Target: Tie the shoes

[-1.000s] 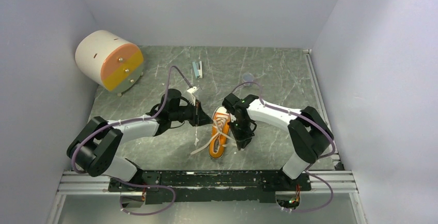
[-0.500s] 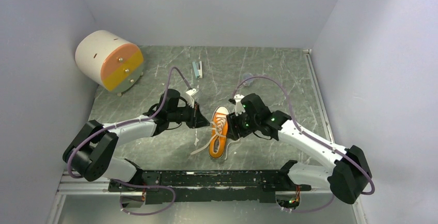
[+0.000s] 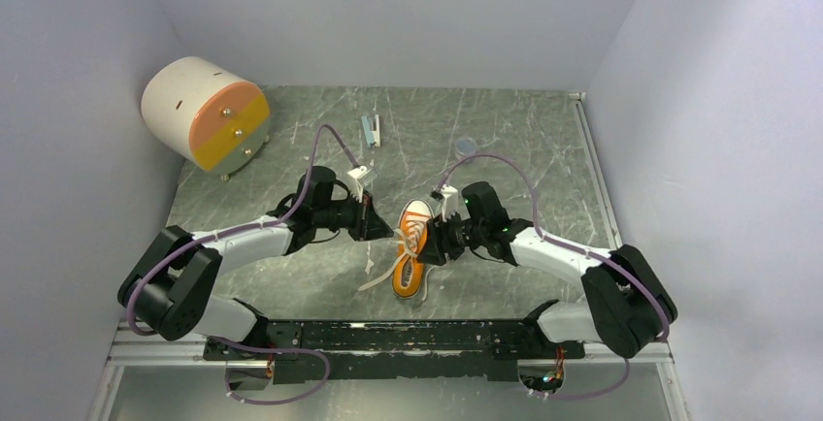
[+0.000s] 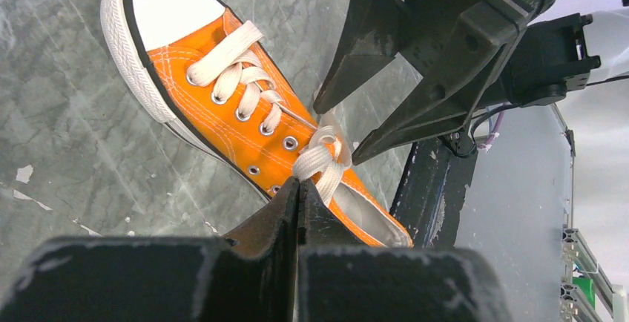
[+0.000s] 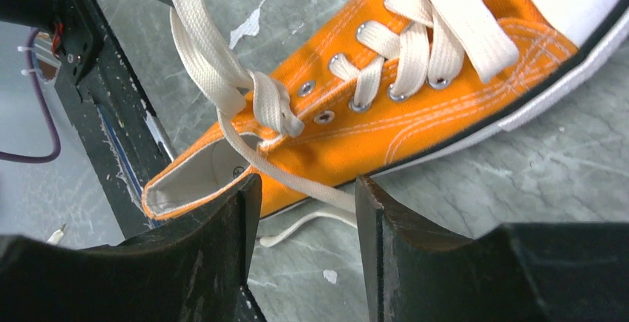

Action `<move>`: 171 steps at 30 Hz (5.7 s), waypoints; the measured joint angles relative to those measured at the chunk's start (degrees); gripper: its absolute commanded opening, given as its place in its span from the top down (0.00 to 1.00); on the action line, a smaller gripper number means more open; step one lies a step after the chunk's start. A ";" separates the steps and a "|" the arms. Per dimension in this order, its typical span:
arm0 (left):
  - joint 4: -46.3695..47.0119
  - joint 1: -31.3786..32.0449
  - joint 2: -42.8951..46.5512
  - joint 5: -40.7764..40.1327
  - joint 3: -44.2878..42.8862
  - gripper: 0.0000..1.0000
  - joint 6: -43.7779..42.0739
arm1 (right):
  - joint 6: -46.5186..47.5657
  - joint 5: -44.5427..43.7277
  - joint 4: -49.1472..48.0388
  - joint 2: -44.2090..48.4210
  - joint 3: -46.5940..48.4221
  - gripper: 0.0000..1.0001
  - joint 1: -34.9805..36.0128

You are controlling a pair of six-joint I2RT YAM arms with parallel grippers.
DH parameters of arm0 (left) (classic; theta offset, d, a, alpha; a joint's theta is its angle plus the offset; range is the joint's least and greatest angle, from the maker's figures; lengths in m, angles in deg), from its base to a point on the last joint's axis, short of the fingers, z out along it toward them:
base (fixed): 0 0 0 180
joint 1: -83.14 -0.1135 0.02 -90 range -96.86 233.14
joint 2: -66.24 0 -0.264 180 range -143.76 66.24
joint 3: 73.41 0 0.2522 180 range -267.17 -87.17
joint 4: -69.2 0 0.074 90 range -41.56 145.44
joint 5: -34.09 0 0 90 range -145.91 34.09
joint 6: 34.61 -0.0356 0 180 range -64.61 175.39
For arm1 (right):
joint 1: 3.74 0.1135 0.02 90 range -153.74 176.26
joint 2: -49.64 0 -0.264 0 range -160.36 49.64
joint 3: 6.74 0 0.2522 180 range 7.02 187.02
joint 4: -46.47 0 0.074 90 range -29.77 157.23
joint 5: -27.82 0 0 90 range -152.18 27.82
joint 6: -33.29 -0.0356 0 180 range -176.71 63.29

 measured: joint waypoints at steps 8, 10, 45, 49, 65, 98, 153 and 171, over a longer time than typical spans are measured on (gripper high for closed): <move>-0.02 -0.52 -0.02 1.22 0.00 0.95 -0.07 | 0.42 3.80 -5.11 -2.78 -0.28 0.67 -0.13; -0.04 -0.81 0.00 1.29 0.00 0.95 -0.07 | 0.17 4.39 -5.57 -2.78 -0.42 0.69 -0.13; -17.42 -2.27 5.31 -3.08 -2.62 0.42 -5.77 | -11.96 7.65 -4.42 0.76 -1.27 1.00 -0.13; -18.75 -2.27 4.57 -3.23 -8.02 0.08 -9.64 | -11.98 8.13 -4.35 -0.70 -0.76 1.00 -0.13; -11.96 -0.02 -17.90 14.38 -16.50 0.22 -15.04 | -12.26 8.20 -4.02 -1.07 0.94 1.00 -0.13; 0.90 0.98 -20.63 19.65 -10.14 0.50 -8.96 | -12.76 7.37 -4.33 -2.75 1.31 1.00 -0.13; 4.44 4.04 -12.94 4.09 -6.88 0.95 -4.50 | -6.91 5.90 6.58 -8.81 15.13 1.00 -1.53; 25.53 7.87 -16.20 -4.87 2.56 0.95 9.20 | -29.03 10.64 -10.64 -8.61 5.73 0.71 -1.90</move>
